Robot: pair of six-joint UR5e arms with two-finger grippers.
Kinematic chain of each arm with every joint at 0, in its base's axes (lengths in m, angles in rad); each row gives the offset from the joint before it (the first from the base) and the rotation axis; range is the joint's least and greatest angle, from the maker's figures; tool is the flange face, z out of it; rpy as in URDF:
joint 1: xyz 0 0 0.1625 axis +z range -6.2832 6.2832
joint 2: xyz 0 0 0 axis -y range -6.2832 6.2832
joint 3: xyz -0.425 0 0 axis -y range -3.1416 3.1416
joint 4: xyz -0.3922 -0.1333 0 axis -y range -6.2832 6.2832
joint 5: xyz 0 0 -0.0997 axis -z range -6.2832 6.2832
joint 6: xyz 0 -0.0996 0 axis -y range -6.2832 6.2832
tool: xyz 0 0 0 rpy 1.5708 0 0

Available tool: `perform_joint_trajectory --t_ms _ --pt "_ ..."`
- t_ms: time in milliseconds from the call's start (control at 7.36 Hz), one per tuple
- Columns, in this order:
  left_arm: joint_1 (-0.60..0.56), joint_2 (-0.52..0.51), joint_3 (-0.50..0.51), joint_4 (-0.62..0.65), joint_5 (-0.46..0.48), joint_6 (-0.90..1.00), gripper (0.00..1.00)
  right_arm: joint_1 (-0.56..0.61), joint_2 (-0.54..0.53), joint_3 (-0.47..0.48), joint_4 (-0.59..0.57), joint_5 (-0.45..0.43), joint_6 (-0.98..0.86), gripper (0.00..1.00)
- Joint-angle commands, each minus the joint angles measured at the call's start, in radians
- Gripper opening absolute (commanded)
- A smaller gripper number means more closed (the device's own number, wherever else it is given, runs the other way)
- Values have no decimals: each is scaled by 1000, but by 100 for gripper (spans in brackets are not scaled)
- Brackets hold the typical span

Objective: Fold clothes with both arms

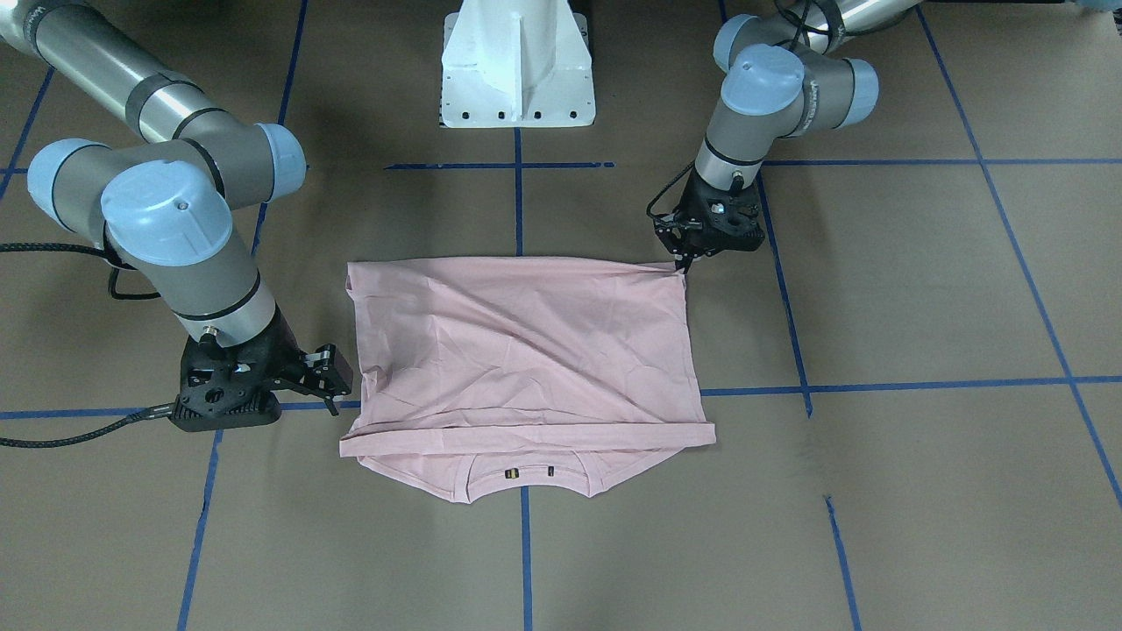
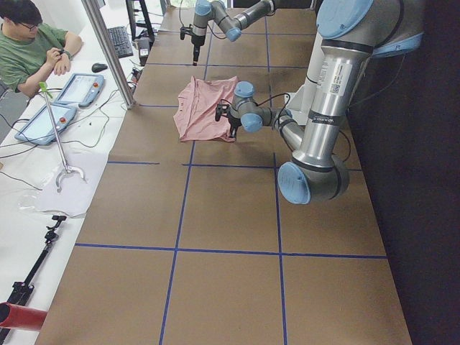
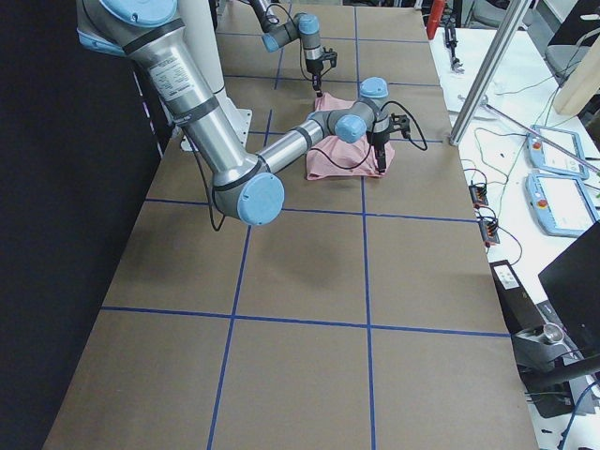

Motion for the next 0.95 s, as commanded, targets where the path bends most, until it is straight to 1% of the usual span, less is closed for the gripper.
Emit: perform_joint_trajectory --t_ms 0,136,272,408,544,680,815 --pt "-160 -13 114 -8 -4 203 0 0 -1 -1 0 -3 1 100" --pt "-248 -63 212 -40 -4 284 0 0 -3 -3 0 -3 3 100" --pt "-320 -155 395 -121 -2 342 0 0 -3 -4 -2 -5 5 100" --pt "-363 -264 600 -232 4 370 0 1 -3 -4 0 -5 3 100" --pt "-393 -356 741 -282 17 398 0 3 -4 -4 0 -5 3 100" --pt "-405 -422 819 -286 46 410 0 6 -4 -4 0 -5 3 100" --pt "-407 -426 844 -315 53 414 0 8 -6 -4 0 -5 5 100"
